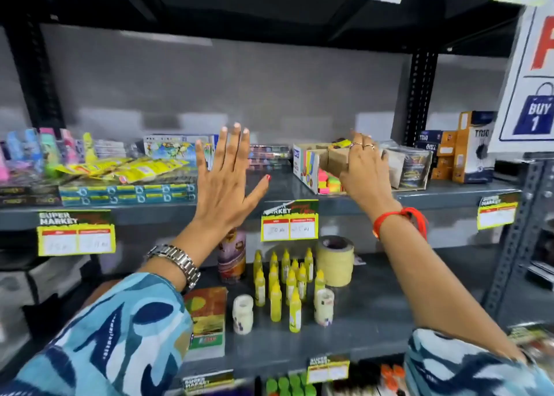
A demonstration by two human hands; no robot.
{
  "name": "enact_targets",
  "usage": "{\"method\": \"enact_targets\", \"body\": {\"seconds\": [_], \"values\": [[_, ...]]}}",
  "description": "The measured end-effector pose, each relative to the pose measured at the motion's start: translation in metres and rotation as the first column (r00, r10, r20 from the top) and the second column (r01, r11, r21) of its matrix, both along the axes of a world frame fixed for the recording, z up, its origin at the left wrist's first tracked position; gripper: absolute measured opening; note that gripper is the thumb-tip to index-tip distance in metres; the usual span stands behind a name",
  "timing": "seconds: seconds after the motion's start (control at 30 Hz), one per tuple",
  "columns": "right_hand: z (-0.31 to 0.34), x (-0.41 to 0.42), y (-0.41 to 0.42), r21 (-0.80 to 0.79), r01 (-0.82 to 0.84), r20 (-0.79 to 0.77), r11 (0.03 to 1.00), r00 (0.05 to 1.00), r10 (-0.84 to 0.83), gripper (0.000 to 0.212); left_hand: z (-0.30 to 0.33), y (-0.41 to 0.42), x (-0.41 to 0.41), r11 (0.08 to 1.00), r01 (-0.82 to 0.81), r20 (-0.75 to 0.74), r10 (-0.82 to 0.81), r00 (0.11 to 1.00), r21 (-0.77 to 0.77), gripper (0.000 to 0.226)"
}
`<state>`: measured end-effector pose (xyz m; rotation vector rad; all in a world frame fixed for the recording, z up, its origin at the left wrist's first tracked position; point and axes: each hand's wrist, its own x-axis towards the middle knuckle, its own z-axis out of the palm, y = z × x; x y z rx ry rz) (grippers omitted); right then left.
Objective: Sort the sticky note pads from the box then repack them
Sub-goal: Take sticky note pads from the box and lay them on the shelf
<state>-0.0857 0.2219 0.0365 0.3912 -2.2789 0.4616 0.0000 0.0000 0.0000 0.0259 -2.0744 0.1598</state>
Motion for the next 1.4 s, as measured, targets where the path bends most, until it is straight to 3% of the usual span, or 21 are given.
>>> {"method": "enact_targets", "body": {"seconds": [0.13,0.27,0.47,0.57,0.73,0.83,0.87,0.97,1.07,1.3,1.4], "values": [[-0.002,-0.003,0.006,0.159,0.048,0.049,0.986,0.997,-0.057,0.025,-0.009,-0.013,0.007,0.995,-0.082,0.0,0.082,0.997,-0.049,0.079],[-0.006,-0.001,0.006,0.214,0.058,0.025,0.975,0.998,-0.065,0.02,-0.019,-0.024,0.012,0.993,-0.109,0.015,0.11,0.994,-0.042,0.079],[-0.006,-0.007,0.015,0.098,0.048,-0.068,0.994,0.997,-0.041,0.019,-0.03,-0.04,0.023,0.986,-0.164,0.03,0.165,0.986,-0.009,0.08],[-0.003,-0.008,0.022,-0.056,0.035,-0.1,0.998,0.994,-0.04,0.019,-0.034,-0.05,0.027,0.982,-0.187,0.036,0.186,0.982,0.006,0.08],[0.015,0.005,0.006,-0.256,-0.048,-0.391,0.966,0.919,-0.057,0.024,-0.047,-0.065,0.031,0.984,-0.175,-0.014,0.176,0.984,0.045,0.074],[0.024,0.024,-0.037,-0.147,-0.197,-0.644,0.969,0.763,0.058,0.021,-0.053,-0.071,0.028,0.982,-0.185,-0.051,0.187,0.981,0.046,0.072],[0.024,0.029,-0.054,-0.078,-0.251,-0.66,0.965,0.738,0.139,0.02,-0.055,-0.071,0.026,0.98,-0.191,-0.06,0.193,0.979,0.048,0.072],[0.017,0.033,-0.104,0.09,-0.323,-0.382,0.942,0.863,0.332,0.015,-0.059,-0.075,0.023,0.979,-0.202,-0.098,0.204,0.974,0.035,0.07],[0.006,0.028,-0.139,0.225,-0.26,-0.137,0.939,0.946,0.295,0.014,-0.066,-0.077,0.02,0.98,-0.199,-0.154,0.2,0.968,0.024,0.066],[-0.006,0.013,-0.17,0.161,-0.385,0.192,0.909,0.915,0.354,0.024,-0.07,-0.079,0.015,0.982,-0.19,-0.226,0.189,0.955,0.017,0.066],[-0.009,0.011,-0.166,0.126,-0.436,0.251,0.891,0.883,0.396,0.024,-0.07,-0.079,0.015,0.98,-0.197,-0.236,0.194,0.952,0.01,0.065]]}}
